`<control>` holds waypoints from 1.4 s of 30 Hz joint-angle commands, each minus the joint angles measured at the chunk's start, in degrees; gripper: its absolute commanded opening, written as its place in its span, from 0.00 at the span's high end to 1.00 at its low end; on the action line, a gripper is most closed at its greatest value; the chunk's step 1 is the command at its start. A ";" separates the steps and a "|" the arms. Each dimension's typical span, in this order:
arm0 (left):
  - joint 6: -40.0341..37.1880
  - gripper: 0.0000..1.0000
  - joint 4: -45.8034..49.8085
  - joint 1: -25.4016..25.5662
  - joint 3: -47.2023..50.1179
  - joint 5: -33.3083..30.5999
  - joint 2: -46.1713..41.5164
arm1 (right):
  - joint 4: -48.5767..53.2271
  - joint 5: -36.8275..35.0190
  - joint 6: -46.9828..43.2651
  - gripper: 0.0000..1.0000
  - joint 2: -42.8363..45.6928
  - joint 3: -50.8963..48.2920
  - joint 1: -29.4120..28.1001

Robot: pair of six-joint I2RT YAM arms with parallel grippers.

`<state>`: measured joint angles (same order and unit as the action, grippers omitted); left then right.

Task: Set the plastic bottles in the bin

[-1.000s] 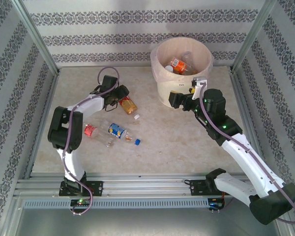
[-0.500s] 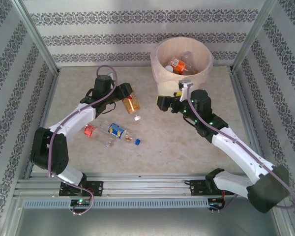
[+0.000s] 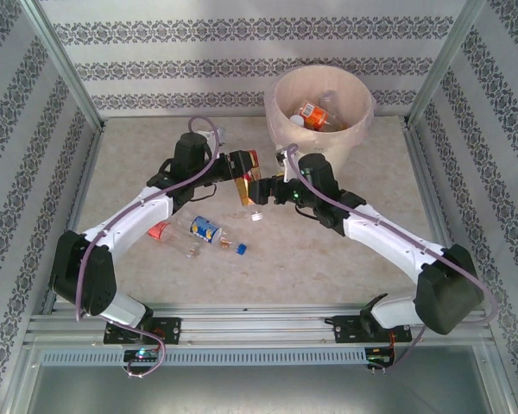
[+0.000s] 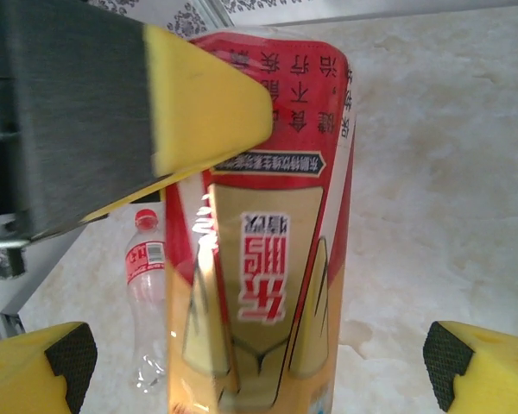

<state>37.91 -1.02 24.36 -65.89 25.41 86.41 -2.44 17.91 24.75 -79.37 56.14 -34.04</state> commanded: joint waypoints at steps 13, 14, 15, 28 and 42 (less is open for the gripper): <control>0.30 0.45 -4.64 1.59 -3.36 4.50 1.38 | -6.56 1.18 -0.49 0.07 -8.55 5.41 -1.85; 0.31 0.45 -4.52 1.57 -3.41 4.50 1.45 | -6.28 1.04 -0.56 0.11 -8.45 5.34 -1.84; 0.41 0.45 -4.52 1.57 -3.49 4.57 1.55 | -6.25 0.71 -0.58 0.17 -8.35 5.16 -1.90; 1.05 0.25 -2.98 1.63 -4.76 3.97 2.38 | -2.65 -0.95 -2.50 0.53 -7.12 5.55 -1.99; 2.12 0.00 -3.08 1.42 -2.77 -2.97 -4.80 | 3.66 -2.22 -5.17 0.57 -4.38 7.09 1.28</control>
<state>39.24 -1.76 25.17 -69.30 26.24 86.00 -0.99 15.92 21.87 -86.28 60.93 -33.89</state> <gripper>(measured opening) 0.995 0.649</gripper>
